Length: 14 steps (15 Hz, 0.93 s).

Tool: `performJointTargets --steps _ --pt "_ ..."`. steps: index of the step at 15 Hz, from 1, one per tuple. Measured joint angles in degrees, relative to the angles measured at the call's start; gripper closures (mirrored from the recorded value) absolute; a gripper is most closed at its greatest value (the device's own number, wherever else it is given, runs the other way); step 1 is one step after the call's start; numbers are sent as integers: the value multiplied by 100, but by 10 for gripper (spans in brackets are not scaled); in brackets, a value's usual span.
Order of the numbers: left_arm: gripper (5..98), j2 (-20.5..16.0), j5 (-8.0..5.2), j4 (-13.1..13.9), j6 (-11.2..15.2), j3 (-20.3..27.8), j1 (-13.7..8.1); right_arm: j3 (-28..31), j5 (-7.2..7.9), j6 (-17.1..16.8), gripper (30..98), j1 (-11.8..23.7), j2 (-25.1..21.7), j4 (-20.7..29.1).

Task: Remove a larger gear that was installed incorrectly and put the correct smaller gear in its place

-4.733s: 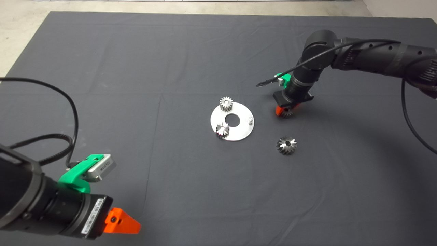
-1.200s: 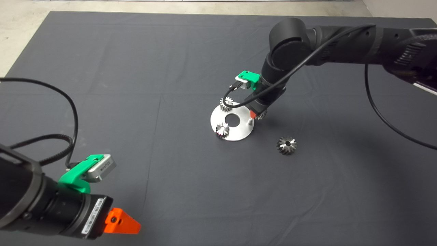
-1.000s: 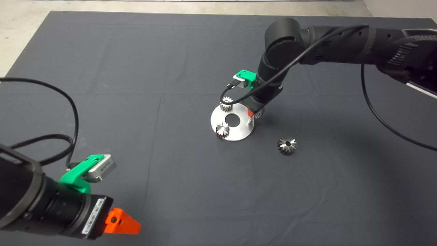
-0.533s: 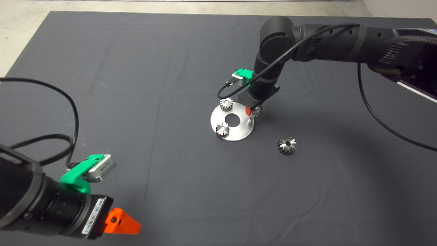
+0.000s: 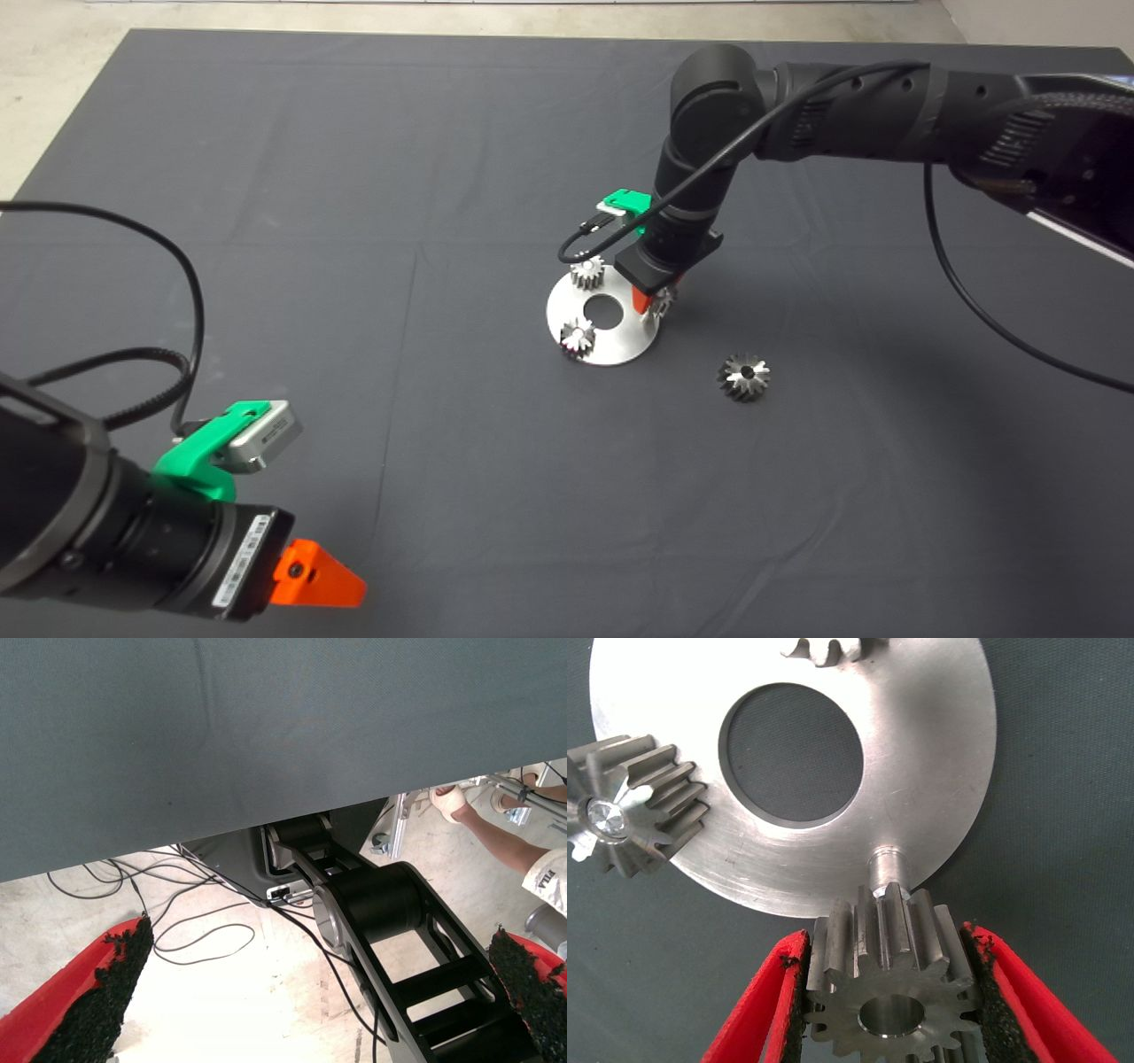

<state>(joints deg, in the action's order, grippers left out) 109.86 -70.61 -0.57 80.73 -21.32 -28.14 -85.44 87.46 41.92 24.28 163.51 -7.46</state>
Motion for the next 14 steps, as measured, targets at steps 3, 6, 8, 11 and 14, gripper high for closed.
performJointTargets --steps 3,6,8,11,14 --pt "59 -2 -1 0 0 0 0 28 0 -6 864 0 -1 18" --pt "59 -2 -1 0 0 0 0 61 0 -11 863 0 -1 18" --pt "59 0 -1 0 0 0 0 63 0 -11 864 0 -1 18" --pt "59 0 -1 0 0 0 0 63 0 -48 863 0 0 18" --pt "59 0 0 0 0 0 0 57 0 -130 864 -1 -1 16"
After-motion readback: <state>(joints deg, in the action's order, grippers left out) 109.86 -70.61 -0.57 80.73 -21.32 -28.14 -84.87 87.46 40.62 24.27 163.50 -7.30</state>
